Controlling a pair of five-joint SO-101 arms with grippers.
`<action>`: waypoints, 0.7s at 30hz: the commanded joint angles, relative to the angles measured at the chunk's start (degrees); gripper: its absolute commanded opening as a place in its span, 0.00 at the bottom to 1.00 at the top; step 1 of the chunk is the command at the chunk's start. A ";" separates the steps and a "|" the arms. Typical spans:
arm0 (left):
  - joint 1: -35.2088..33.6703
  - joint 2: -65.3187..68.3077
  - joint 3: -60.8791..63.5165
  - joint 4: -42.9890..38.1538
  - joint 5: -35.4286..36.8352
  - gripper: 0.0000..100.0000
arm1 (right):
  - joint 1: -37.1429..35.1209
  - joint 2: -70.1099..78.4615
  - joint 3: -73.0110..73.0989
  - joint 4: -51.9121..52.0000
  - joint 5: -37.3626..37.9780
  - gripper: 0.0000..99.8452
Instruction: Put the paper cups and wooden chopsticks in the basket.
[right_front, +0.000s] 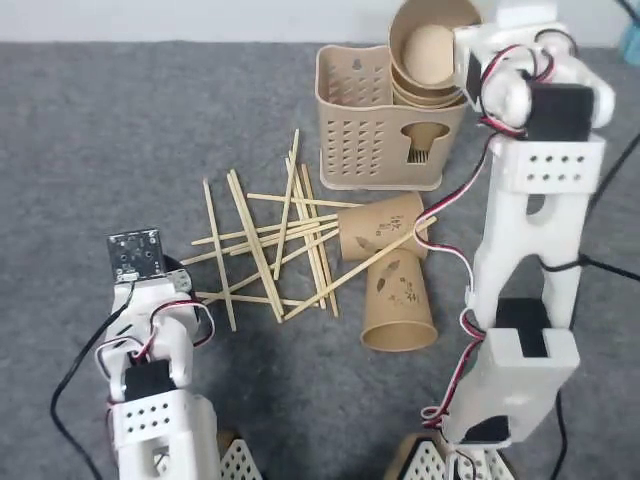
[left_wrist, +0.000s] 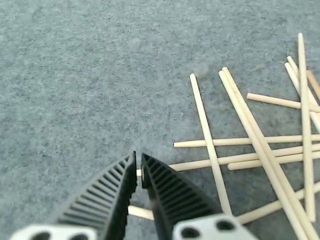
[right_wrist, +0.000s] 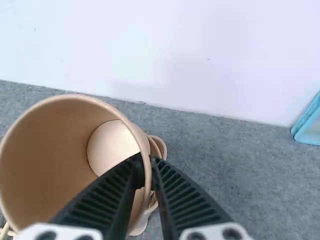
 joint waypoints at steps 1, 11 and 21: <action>-0.18 -0.97 -0.31 -1.76 -0.70 0.01 | -0.22 0.40 -2.55 -1.54 -0.79 0.01; -0.09 -0.97 -0.31 -1.76 -0.70 0.01 | 0.22 6.02 -2.55 -1.98 -1.05 0.08; -0.09 -0.97 -0.31 -1.76 -0.70 0.01 | 1.54 0.92 -9.41 -1.80 -3.34 0.22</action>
